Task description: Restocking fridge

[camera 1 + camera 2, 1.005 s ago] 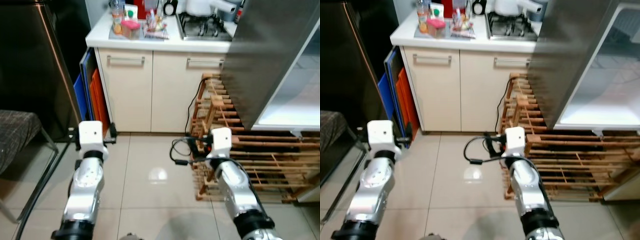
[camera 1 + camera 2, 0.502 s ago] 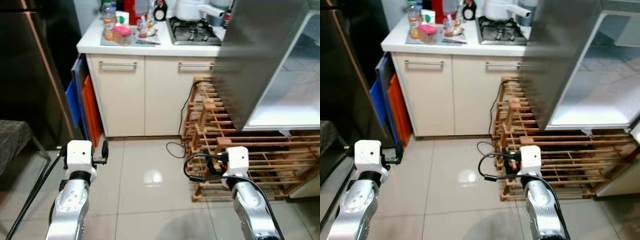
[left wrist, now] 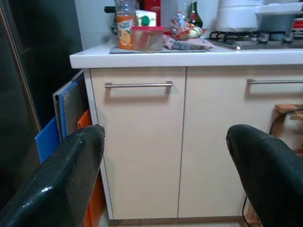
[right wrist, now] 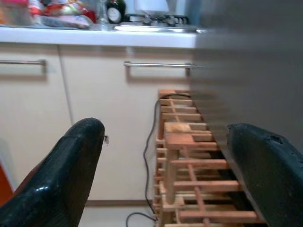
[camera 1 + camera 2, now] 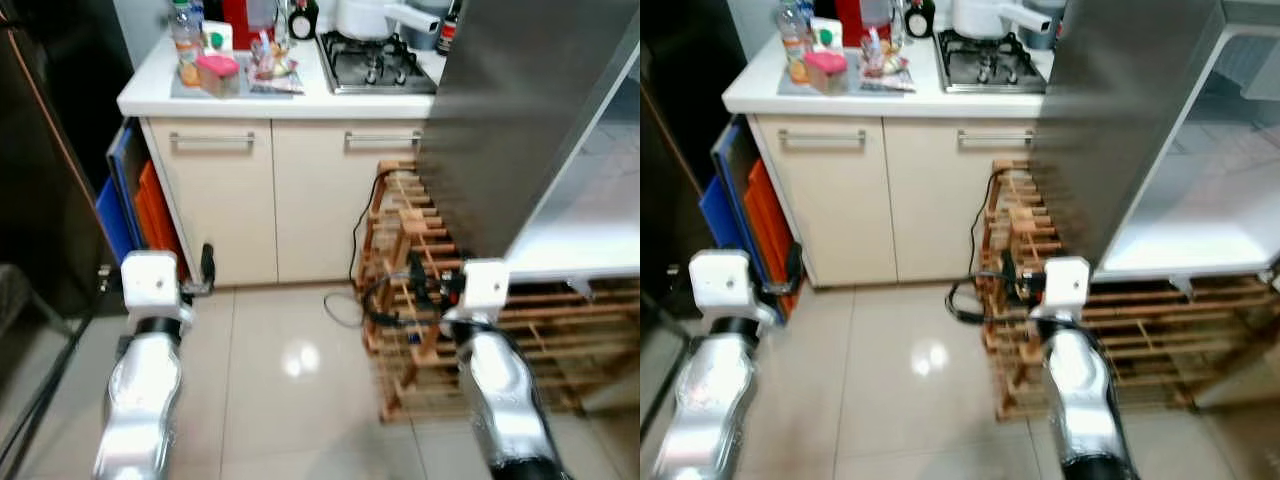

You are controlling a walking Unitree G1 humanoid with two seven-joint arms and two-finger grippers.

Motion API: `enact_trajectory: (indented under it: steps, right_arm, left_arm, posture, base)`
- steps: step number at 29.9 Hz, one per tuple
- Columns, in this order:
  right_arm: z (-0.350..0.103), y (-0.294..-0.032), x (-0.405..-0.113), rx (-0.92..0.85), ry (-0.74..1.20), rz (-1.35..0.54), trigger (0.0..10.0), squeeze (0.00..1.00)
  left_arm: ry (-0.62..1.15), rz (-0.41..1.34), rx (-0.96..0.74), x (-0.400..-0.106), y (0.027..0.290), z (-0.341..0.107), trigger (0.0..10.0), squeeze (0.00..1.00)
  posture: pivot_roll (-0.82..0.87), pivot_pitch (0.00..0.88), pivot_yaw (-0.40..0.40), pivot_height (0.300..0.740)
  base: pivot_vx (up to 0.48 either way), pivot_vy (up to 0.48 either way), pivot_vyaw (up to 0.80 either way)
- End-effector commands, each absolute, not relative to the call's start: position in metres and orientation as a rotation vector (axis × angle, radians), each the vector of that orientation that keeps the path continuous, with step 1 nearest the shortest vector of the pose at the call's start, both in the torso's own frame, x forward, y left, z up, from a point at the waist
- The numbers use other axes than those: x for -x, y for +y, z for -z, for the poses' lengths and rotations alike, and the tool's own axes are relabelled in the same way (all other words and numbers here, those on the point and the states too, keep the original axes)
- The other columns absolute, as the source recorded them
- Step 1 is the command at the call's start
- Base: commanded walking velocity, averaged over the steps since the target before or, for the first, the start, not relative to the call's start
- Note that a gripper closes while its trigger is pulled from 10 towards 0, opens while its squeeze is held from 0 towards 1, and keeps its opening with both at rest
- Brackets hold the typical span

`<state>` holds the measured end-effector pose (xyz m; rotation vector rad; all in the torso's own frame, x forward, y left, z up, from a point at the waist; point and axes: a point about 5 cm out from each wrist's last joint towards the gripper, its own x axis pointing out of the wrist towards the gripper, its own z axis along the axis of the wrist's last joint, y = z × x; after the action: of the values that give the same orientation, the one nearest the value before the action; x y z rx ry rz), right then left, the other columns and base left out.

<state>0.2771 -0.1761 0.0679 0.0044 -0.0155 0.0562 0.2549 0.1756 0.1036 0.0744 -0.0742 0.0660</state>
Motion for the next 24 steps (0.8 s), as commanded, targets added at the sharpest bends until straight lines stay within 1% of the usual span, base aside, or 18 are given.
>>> enact_trajectory:
  steps: [1, 2, 5, 10, 13, 17, 24]
  right_arm:
    - [-0.076, -0.165, -0.286, -0.014, -0.041, -0.097, 10.0, 0.0]
    - [-0.077, -0.165, -0.289, -0.016, -0.034, -0.103, 10.0, 0.0]
    - [-0.074, -0.165, -0.291, -0.001, -0.013, -0.111, 10.0, 0.0]
    - [-0.074, -0.16, -0.295, -0.013, -0.012, -0.128, 10.0, 0.0]
    - [-0.07, -0.161, -0.297, -0.022, 0.006, -0.08, 10.0, 0.0]
    - [-0.067, -0.156, -0.297, -0.018, 0.022, -0.095, 10.0, 0.0]
    - [-0.066, -0.158, -0.297, -0.015, 0.023, -0.08, 10.0, 0.0]
  left_arm:
    - [-0.084, -0.101, -0.097, -0.255, 0.185, -0.108, 10.0, 0.0]
    - [-0.084, -0.105, -0.092, -0.256, 0.185, -0.109, 10.0, 0.0]
    - [-0.081, -0.101, -0.088, -0.257, 0.183, -0.108, 10.0, 0.0]
    - [-0.104, -0.072, -0.089, -0.268, 0.177, -0.115, 10.0, 0.0]
    - [-0.096, -0.056, -0.113, -0.274, 0.178, -0.116, 10.0, 0.0]
    - [-0.093, -0.023, -0.118, -0.283, 0.178, -0.12, 10.0, 0.0]
    - [-0.076, 0.021, -0.118, -0.29, 0.173, -0.119, 10.0, 0.0]
  posture:
    - [0.02, 0.0, -0.031, 0.74]
    - [0.02, 0.0, -0.035, 0.74]
    - [0.02, 0.0, -0.037, 0.74]
    - [0.02, 0.0, -0.031, 0.74]
    - [0.02, 0.0, -0.025, 0.74]
    - [0.02, 0.0, -0.015, 0.74]
    - [0.01, 0.0, -0.01, 0.74]
  base:
    - [0.322, 0.356, 0.0]
    - [0.33, 0.349, 0.0]
    - [0.34, 0.339, 0.74]
    - [0.363, 0.312, 0.68]
    - [0.437, 0.0, 0.0]
    - [0.456, 0.0, 0.0]
    - [0.462, 0.0, -0.8]
